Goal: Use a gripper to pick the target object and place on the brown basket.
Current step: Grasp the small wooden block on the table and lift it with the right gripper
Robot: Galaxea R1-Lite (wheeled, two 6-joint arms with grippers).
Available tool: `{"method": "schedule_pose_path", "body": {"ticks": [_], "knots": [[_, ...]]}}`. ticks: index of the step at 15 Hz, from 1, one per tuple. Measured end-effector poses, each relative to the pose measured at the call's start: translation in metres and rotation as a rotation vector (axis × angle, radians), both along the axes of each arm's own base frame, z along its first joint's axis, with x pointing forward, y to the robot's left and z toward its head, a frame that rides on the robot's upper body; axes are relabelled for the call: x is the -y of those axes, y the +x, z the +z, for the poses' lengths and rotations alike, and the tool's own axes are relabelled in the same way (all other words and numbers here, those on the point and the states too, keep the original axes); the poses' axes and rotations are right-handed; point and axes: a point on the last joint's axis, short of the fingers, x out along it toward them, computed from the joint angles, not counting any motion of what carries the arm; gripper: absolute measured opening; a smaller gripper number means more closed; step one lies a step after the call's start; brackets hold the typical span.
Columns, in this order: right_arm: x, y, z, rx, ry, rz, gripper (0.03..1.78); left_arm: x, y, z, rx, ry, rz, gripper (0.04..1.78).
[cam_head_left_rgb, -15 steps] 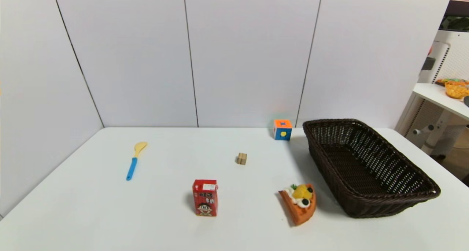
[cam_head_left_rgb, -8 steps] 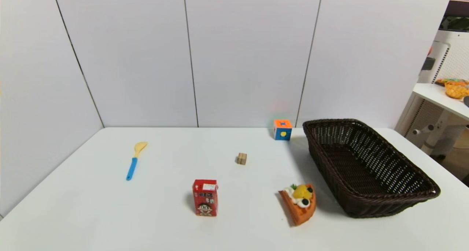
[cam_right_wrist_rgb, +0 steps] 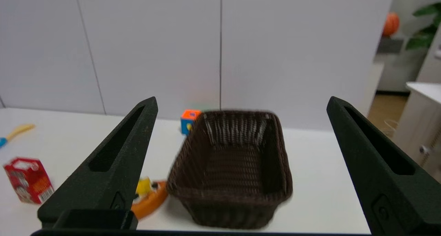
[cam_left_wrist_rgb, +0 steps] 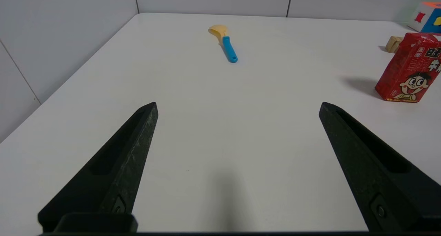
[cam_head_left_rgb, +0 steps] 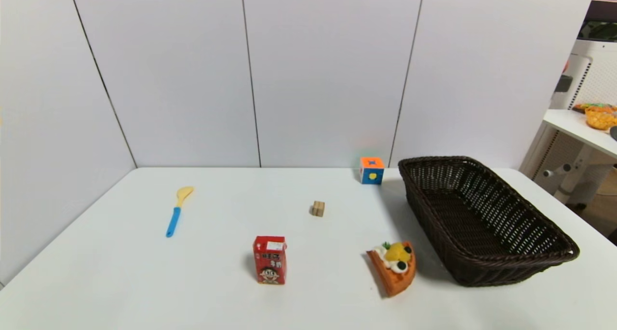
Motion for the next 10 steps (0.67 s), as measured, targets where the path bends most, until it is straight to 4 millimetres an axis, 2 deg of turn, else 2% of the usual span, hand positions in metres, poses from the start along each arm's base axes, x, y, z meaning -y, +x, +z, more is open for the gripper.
{"method": "schedule_pose_path", "body": {"ticks": [3,5,7,10], "knots": [[-0.003,0.037,0.066,0.039,-0.020,0.091,1.69,0.000,0.000,0.000,0.000,0.000,0.000,1.69],[-0.008,0.069,0.104,0.058,-0.043,0.186,1.69,0.000,0.000,0.000,0.000,0.000,0.000,1.69],[-0.014,0.106,0.128,0.057,-0.061,0.276,1.69,0.000,0.000,0.000,0.000,0.000,0.000,1.69],[-0.028,0.170,0.143,0.025,-0.081,0.356,1.69,0.000,0.000,0.000,0.000,0.000,0.000,1.69]]}}
